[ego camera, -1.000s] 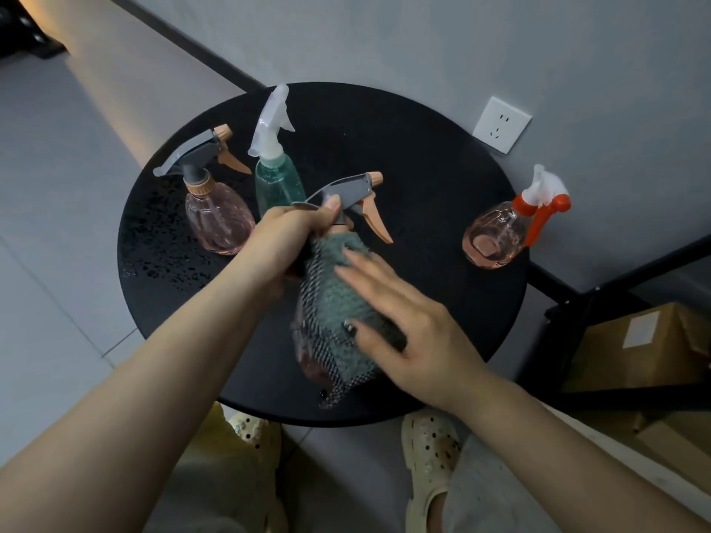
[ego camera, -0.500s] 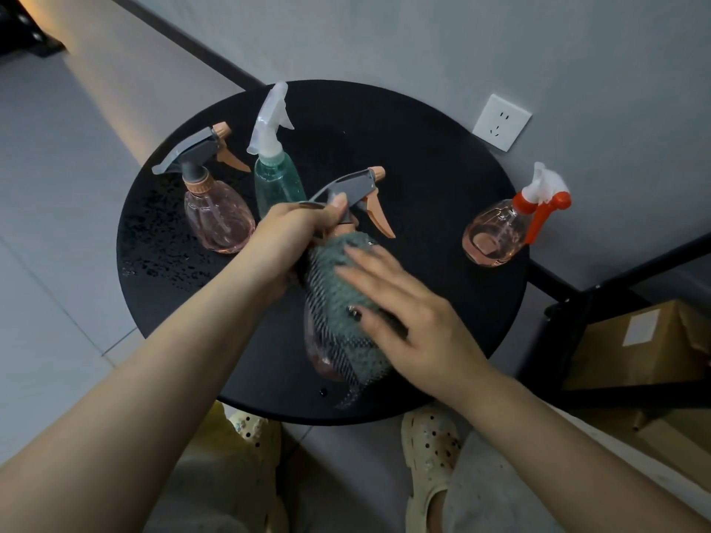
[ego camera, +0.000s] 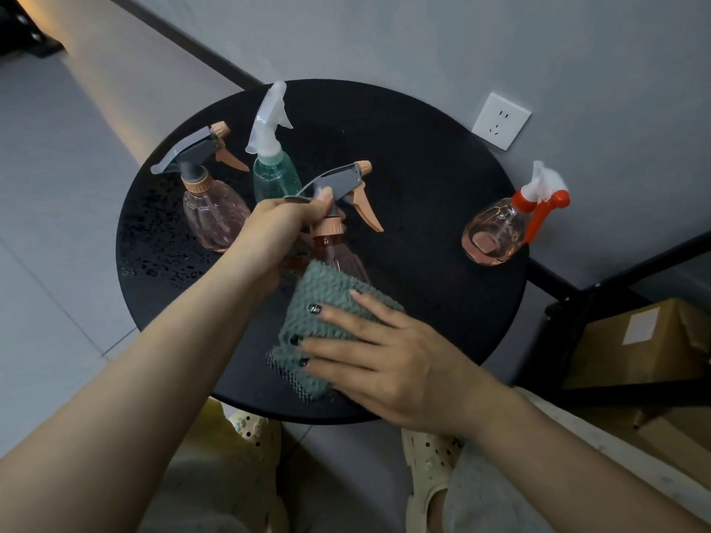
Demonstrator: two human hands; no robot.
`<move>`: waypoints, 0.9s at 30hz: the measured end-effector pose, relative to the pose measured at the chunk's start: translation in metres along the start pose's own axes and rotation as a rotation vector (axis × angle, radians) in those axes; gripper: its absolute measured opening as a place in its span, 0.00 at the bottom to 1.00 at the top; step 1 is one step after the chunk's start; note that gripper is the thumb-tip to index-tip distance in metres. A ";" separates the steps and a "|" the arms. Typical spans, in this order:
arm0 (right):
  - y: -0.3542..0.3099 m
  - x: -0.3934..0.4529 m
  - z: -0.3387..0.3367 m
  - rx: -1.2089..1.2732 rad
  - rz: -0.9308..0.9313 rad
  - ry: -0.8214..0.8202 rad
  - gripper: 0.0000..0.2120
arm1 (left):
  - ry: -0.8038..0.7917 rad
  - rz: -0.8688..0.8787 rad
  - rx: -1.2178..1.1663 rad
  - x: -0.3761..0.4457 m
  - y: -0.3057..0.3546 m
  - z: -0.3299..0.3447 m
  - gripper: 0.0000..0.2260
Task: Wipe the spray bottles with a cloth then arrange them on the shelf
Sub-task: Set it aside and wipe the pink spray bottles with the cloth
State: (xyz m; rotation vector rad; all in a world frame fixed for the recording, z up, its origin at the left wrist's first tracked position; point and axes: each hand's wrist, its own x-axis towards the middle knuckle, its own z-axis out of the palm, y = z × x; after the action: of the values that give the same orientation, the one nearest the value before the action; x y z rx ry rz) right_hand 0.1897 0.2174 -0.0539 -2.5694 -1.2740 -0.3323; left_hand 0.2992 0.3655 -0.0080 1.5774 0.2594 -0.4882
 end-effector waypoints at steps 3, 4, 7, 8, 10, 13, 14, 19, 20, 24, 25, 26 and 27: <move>0.003 0.000 -0.002 0.002 0.001 0.010 0.14 | -0.014 0.004 0.033 0.001 -0.002 0.001 0.11; 0.004 0.000 -0.003 0.034 0.059 0.028 0.15 | -0.012 -0.002 0.030 0.001 -0.003 0.003 0.11; 0.010 0.002 -0.006 0.322 0.388 0.143 0.19 | -0.045 -0.011 -0.033 0.000 -0.003 0.007 0.11; 0.011 0.004 -0.007 0.458 0.508 0.177 0.21 | -0.058 -0.008 -0.037 0.000 -0.003 0.008 0.10; 0.012 0.006 -0.006 0.661 0.657 0.230 0.22 | -0.048 -0.016 -0.015 0.000 -0.003 0.008 0.11; 0.009 0.006 -0.005 0.705 0.673 0.214 0.23 | -0.030 -0.020 -0.010 0.000 -0.002 0.007 0.10; 0.007 0.006 -0.004 0.640 0.636 0.178 0.24 | -0.032 -0.021 -0.028 0.000 -0.002 0.007 0.10; 0.002 0.002 -0.002 0.084 0.197 0.043 0.19 | -0.008 -0.020 -0.084 -0.001 0.001 0.001 0.10; 0.001 0.001 0.000 0.029 0.110 0.008 0.18 | -0.007 -0.011 -0.049 -0.001 0.002 0.001 0.10; 0.003 -0.002 0.001 -0.027 0.021 -0.036 0.16 | -0.011 0.011 0.005 -0.002 0.001 0.002 0.11; 0.005 -0.002 0.001 -0.004 0.069 -0.023 0.16 | -0.011 0.009 0.006 -0.002 0.000 0.003 0.11; 0.006 -0.002 0.001 0.048 0.144 0.003 0.17 | -0.014 0.005 -0.006 -0.002 0.000 0.005 0.11; 0.008 -0.001 0.000 0.128 0.243 0.042 0.18 | -0.023 -0.002 -0.034 -0.002 -0.001 0.006 0.11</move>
State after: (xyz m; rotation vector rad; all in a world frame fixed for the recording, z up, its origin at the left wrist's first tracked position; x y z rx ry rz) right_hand 0.1953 0.2118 -0.0550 -2.5561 -0.9237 -0.2465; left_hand 0.2959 0.3594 -0.0076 1.5372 0.2501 -0.5007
